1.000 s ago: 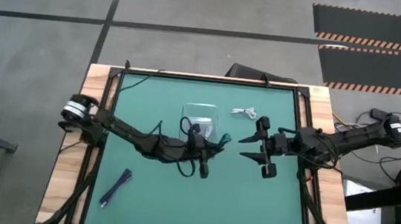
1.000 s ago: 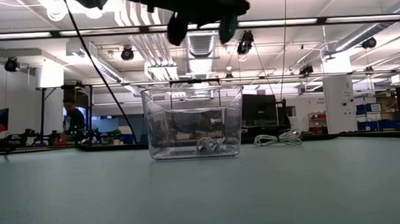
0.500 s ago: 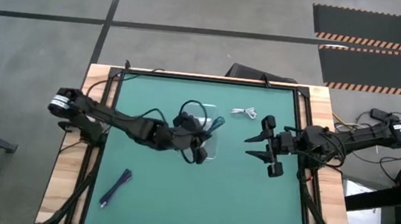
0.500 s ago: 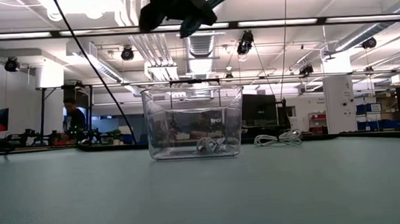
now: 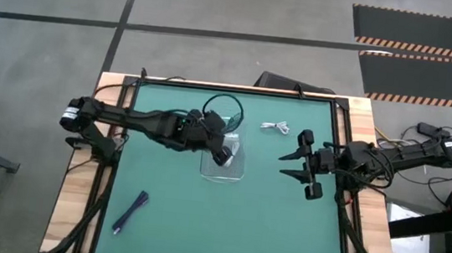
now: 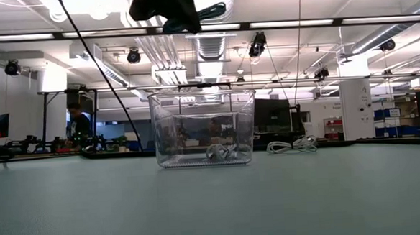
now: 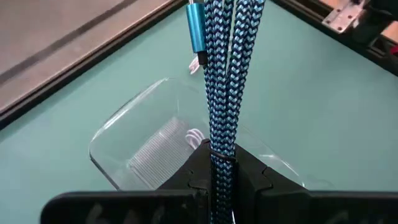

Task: Pick and place USB-C Cables
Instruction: Put the blue charger cable into the transparent bin

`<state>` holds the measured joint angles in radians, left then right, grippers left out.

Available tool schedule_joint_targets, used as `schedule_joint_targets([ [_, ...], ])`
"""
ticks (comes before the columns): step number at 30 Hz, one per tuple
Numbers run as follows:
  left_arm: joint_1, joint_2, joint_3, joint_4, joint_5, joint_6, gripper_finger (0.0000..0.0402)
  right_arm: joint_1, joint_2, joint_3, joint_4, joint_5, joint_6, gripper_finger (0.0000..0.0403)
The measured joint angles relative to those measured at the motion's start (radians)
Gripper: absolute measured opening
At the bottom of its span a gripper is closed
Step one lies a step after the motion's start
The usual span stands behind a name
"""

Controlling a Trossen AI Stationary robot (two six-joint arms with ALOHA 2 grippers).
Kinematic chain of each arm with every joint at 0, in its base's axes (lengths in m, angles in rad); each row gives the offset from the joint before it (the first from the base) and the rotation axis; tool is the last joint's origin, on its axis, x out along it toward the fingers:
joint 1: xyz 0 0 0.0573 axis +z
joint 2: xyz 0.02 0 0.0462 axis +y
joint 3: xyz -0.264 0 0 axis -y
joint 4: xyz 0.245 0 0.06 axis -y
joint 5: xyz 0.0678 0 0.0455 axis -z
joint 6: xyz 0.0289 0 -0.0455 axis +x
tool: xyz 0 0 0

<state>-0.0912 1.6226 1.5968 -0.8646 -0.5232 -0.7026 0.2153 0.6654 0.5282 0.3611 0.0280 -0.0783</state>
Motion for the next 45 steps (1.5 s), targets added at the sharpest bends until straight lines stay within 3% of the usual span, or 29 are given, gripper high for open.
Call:
schedule_joint_targets([
  [8, 0.082, 0.059, 0.017, -0.021, 0.185, -0.051, 0.0011, 0.0, -0.079, 0.0, -0.105, 0.009, -0.025, 0.0143],
  [13, 0.115, 0.148, 0.099, -0.103, 0.26, -0.047, 0.0011, 0.0, -0.119, -0.004, -0.178, 0.025, -0.051, 0.0139],
  [18, 0.15, 0.242, 0.23, -0.296, 0.269, -0.019, 0.0011, 0.0, -0.14, -0.007, -0.196, 0.026, -0.054, 0.0141],
  [22, 0.174, 0.299, 0.299, -0.343, 0.261, -0.016, 0.0011, 0.0, -0.142, -0.008, -0.202, 0.026, -0.063, 0.0138],
  [45, 0.236, 0.434, 0.281, -0.337, 0.347, -0.103, 0.0017, 0.0, -0.15, -0.009, -0.236, 0.027, -0.071, 0.0131],
])
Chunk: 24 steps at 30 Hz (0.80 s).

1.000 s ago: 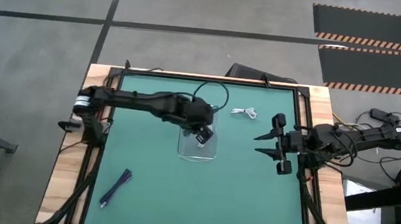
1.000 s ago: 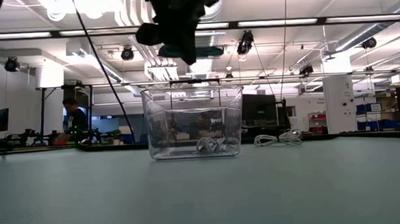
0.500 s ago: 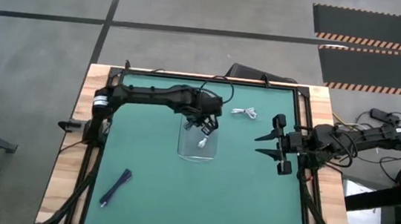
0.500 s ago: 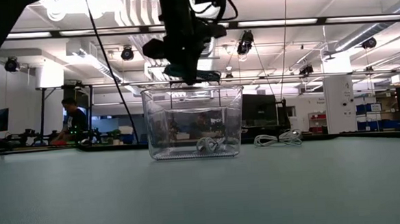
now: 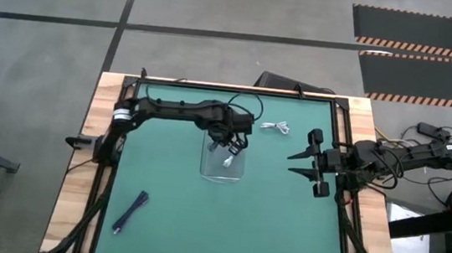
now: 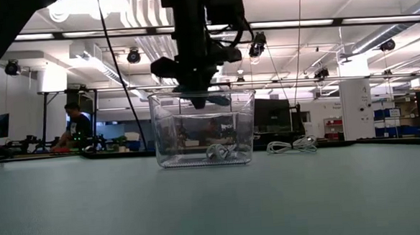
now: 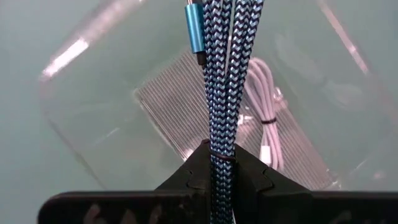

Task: Pick and place USB-C Cables
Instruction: Put the blue charger cable into the transparent bin

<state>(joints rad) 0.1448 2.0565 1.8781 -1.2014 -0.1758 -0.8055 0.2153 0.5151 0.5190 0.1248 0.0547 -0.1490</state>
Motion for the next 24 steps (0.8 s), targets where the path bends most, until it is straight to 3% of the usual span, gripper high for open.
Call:
schedule_joint_targets([
  [7, 0.0, 0.016, -0.038, 0.046, 0.06, -0.02, 0.0017, 0.0, -0.004, 0.0, -0.009, 0.0, -0.006, 0.0129],
  [24, 0.011, 0.026, -0.064, 0.102, 0.04, -0.056, 0.0021, 0.0, -0.005, 0.0, -0.016, 0.0, -0.009, 0.0126],
])
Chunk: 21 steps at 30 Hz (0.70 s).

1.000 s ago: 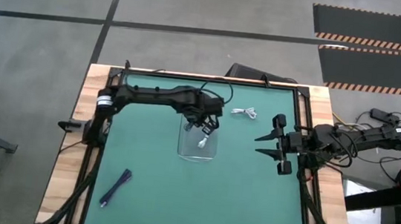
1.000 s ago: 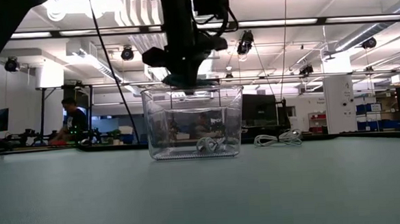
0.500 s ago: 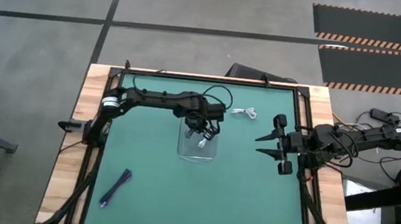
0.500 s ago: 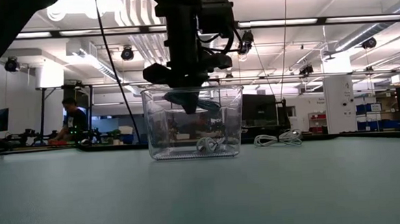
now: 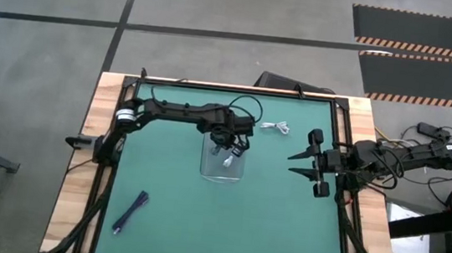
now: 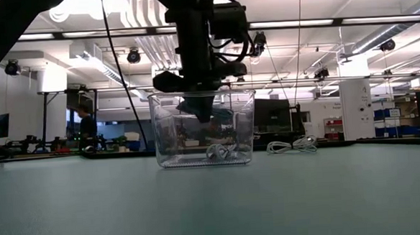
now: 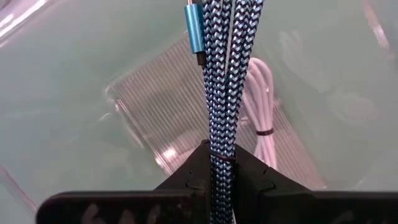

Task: Pick and place USB-C Cables
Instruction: Put the blue charger cable into the transparent bin

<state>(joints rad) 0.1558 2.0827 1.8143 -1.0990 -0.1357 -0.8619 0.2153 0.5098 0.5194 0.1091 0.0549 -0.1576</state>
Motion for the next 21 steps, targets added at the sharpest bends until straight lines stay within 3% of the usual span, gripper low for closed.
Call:
schedule_joint_targets([
  [21, 0.001, 0.0, -0.07, 0.022, 0.013, -0.016, 0.0023, 0.0, 0.0, 0.0, 0.0, 0.0, -0.003, 0.0123],
])
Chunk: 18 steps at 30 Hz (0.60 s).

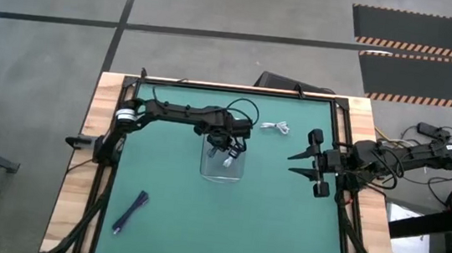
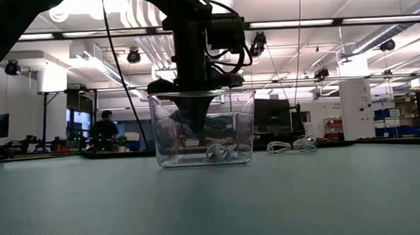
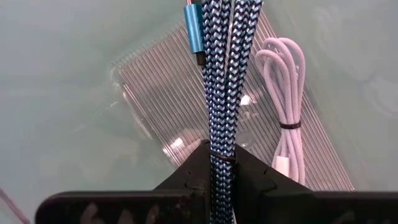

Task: Pick and place USB-C Cables
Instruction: Put the blue charger cable into the transparent bin, then put the purple charger cable into the transparent bin

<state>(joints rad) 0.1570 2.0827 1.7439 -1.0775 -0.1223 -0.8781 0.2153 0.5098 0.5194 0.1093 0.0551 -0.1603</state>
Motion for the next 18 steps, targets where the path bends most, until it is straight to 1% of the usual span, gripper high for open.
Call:
schedule_joint_targets([
  [11, 0.0, 0.0, 0.0, 0.002, 0.033, -0.004, 0.0026, 0.0, 0.0, 0.0, 0.0, 0.0, 0.003, 0.0123],
  [14, 0.0, 0.0, 0.0, 0.007, 0.036, -0.005, 0.0041, 0.0, 0.0, 0.0, 0.0, 0.0, 0.003, 0.0123],
  [18, 0.0, 0.0, 0.0, 0.015, 0.039, -0.006, 0.0075, 0.0, 0.0, 0.0, 0.0, 0.0, 0.003, 0.0123],
])
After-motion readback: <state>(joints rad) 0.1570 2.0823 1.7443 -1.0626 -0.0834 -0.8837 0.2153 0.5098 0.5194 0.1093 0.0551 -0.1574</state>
